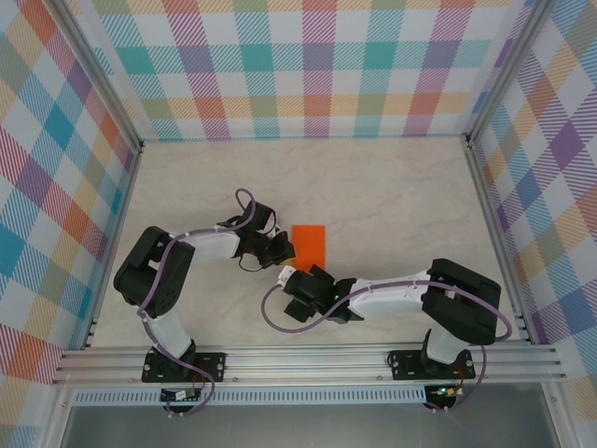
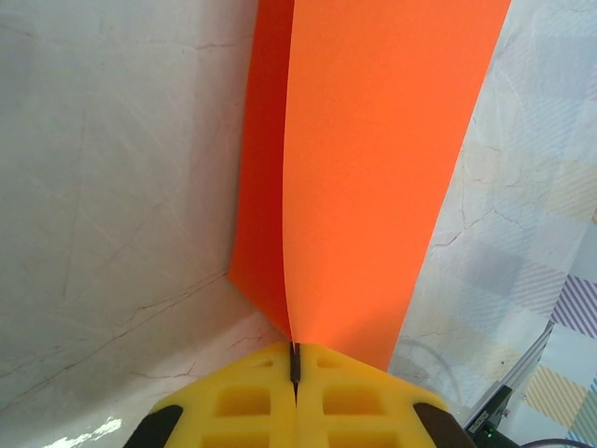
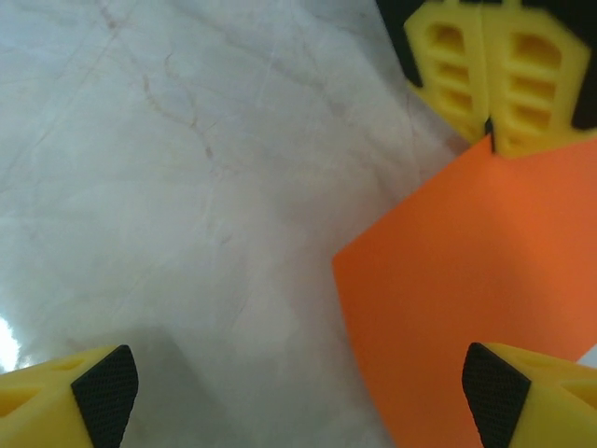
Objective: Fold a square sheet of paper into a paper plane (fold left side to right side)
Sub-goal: Third fold the triangle at the center of the table.
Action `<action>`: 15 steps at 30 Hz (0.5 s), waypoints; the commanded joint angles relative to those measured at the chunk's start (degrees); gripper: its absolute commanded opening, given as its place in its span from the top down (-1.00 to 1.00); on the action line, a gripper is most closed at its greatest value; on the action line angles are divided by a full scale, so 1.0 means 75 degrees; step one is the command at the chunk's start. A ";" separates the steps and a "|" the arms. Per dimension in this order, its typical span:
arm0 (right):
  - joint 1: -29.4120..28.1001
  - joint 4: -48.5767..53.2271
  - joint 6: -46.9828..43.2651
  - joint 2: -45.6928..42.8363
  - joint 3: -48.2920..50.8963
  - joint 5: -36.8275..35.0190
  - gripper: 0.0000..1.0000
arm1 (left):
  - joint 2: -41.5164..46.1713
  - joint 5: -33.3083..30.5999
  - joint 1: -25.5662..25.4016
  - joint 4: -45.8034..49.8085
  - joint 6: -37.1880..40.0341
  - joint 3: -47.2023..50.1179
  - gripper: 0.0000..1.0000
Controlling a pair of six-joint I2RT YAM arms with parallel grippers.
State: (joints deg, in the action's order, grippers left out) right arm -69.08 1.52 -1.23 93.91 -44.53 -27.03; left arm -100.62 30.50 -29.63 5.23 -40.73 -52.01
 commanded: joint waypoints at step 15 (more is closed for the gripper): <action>0.0017 -0.0350 -0.1029 0.0408 -0.0564 -0.0978 0.50 | 0.0168 0.0018 -0.0148 0.0289 0.0076 -0.0215 1.00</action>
State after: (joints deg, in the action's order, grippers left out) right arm -69.06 -1.21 -8.29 97.47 -48.86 -33.26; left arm -100.42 30.44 -29.98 5.98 -40.71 -52.34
